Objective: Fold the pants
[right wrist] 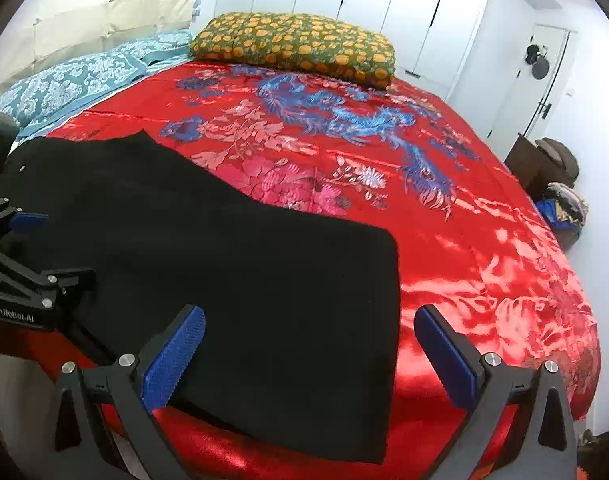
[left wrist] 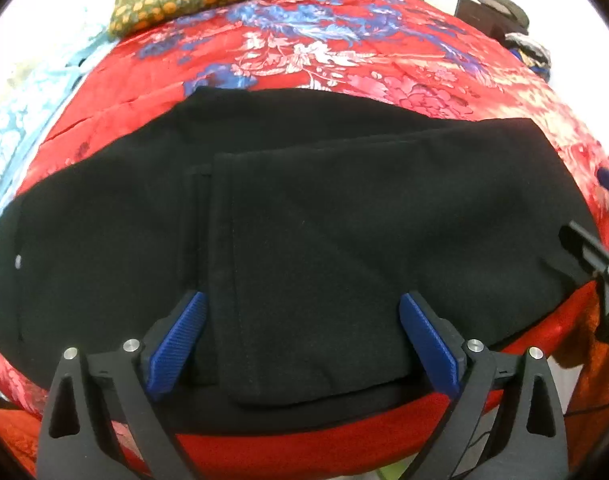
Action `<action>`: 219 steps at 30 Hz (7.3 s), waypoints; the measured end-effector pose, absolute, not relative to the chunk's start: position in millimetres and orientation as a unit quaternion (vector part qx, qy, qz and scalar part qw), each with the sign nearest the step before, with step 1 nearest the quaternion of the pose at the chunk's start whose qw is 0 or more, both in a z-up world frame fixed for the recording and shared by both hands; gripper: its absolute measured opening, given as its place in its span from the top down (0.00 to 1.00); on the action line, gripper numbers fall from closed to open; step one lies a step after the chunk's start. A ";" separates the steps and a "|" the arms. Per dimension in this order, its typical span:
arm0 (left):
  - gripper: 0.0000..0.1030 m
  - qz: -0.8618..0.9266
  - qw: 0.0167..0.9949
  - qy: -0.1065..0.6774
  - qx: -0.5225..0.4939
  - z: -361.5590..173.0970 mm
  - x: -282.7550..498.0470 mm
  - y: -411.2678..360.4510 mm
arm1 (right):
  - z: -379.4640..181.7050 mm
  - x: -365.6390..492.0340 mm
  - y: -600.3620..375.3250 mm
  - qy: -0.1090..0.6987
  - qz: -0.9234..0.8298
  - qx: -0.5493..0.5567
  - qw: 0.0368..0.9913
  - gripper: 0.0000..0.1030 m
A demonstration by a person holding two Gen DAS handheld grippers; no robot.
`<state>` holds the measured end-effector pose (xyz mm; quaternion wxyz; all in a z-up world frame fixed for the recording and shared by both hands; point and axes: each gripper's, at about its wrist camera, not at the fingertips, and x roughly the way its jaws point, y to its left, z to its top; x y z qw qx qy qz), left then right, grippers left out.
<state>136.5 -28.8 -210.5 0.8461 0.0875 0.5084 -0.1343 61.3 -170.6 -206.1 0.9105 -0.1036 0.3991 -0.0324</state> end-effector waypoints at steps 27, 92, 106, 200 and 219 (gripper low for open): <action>0.01 -0.138 0.841 0.516 0.091 -216.0 139.4 -30.3 | -247.4 67.7 -184.2 0.442 0.017 -0.046 0.896 0.00; 0.01 -0.008 0.894 0.442 -0.077 -118.0 180.5 166.8 | -192.9 43.0 -227.3 0.379 -0.089 -0.041 0.920 0.00; 0.01 -0.003 0.820 0.545 -0.174 -198.9 224.5 304.2 | -204.5 48.1 -205.5 0.401 -0.066 -0.081 0.910 0.00; 0.16 -0.015 0.887 0.459 0.054 -163.1 130.6 52.1 | -222.2 145.2 -177.4 0.540 0.257 0.127 0.791 0.42; 0.16 0.005 0.894 0.446 -0.037 -150.1 130.6 86.7 | -93.3 107.1 -175.5 0.427 0.263 0.052 0.864 0.89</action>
